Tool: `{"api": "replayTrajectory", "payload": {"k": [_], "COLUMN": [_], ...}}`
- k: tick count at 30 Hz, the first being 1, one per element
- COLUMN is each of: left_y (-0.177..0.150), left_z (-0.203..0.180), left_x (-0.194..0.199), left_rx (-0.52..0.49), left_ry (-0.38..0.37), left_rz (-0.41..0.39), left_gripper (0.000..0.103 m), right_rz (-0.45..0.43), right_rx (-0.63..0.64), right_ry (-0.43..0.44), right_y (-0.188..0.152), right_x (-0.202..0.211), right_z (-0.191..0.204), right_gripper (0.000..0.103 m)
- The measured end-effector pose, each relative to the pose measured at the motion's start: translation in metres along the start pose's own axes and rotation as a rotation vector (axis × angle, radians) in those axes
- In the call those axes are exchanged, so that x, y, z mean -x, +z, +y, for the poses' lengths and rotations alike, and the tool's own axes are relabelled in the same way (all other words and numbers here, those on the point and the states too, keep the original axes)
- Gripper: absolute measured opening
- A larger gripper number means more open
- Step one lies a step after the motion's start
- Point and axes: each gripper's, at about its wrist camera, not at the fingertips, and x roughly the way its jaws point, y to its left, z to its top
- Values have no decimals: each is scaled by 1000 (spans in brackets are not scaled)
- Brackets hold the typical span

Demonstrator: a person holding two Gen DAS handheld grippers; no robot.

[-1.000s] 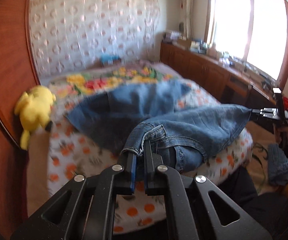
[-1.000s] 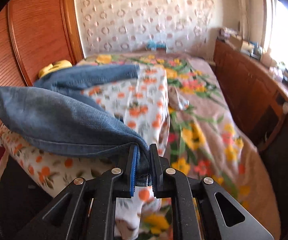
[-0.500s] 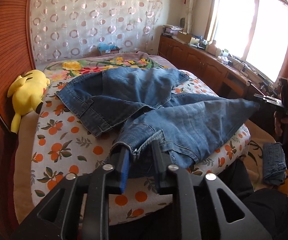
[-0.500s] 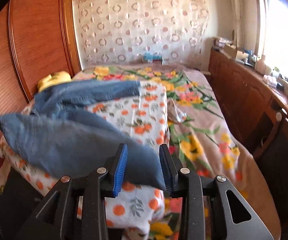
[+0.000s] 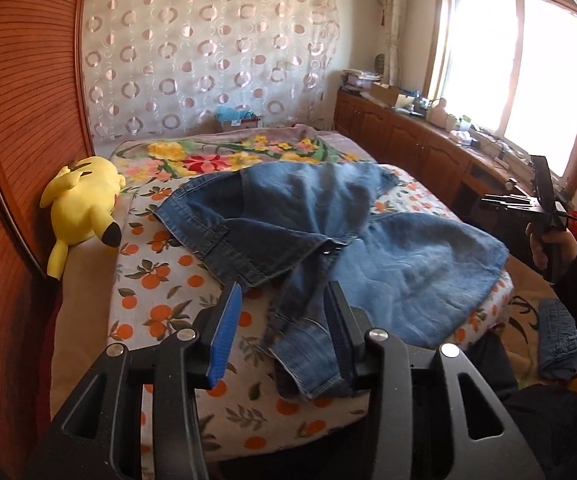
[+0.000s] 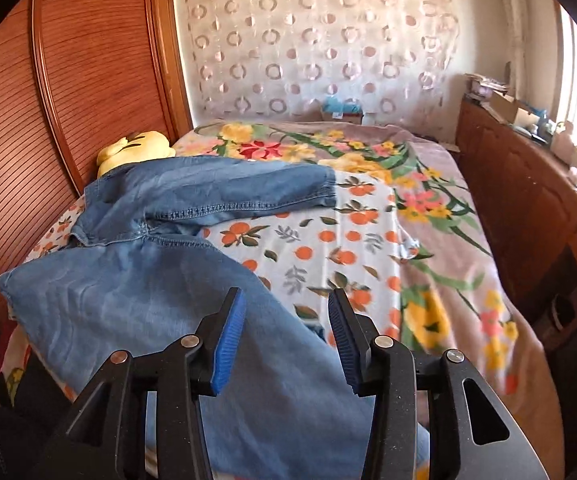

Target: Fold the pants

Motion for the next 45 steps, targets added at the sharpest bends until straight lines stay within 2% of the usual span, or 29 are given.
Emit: {"api": "replayTrajectory", "payload": {"k": [6, 9, 14, 20, 28, 35, 36, 38, 39, 40, 43, 45], "left_y": [2, 6, 17, 40, 74, 86, 87, 86, 86, 86, 85, 85], "left_z": [33, 46, 66, 87, 110, 137, 142, 153, 157, 162, 170, 172], "left_x": [-50, -77, -108, -133, -174, -218, -225, -237, -241, -244, -248, -249], "left_rx": [46, 56, 77, 83, 78, 81, 84, 98, 108, 117, 135, 146], "left_ry": [26, 38, 38, 50, 70, 117, 124, 142, 149, 155, 157, 153], "left_rz": [57, 87, 104, 100, 108, 168, 180, 202, 209, 214, 219, 222], "left_gripper": [44, 44, 44, 44, 44, 45, 45, 46, 46, 46, 47, 55], "right_rz": [20, 36, 80, 146, 216, 221, 219, 218, 216, 213, 195, 198], "right_rx": [40, 52, 79, 52, -15, -21, -16, 0, 5, 11, 55, 61], "right_ry": [79, 87, 27, -54, -30, -2, 2, -6, 2, 17, -1, 0], "right_y": [31, 47, 77, 115, 152, 146, 145, 143, 138, 137, 134, 133], "right_x": [-58, -89, -135, -196, -273, -281, -282, -284, -280, -276, -268, -269], "right_z": [25, 30, 13, -34, -58, -66, -66, -67, -69, -69, -61, -61], "right_gripper": [45, 45, 45, 45, 45, 45, 42, 28, 25, 18, 18, 18]}}
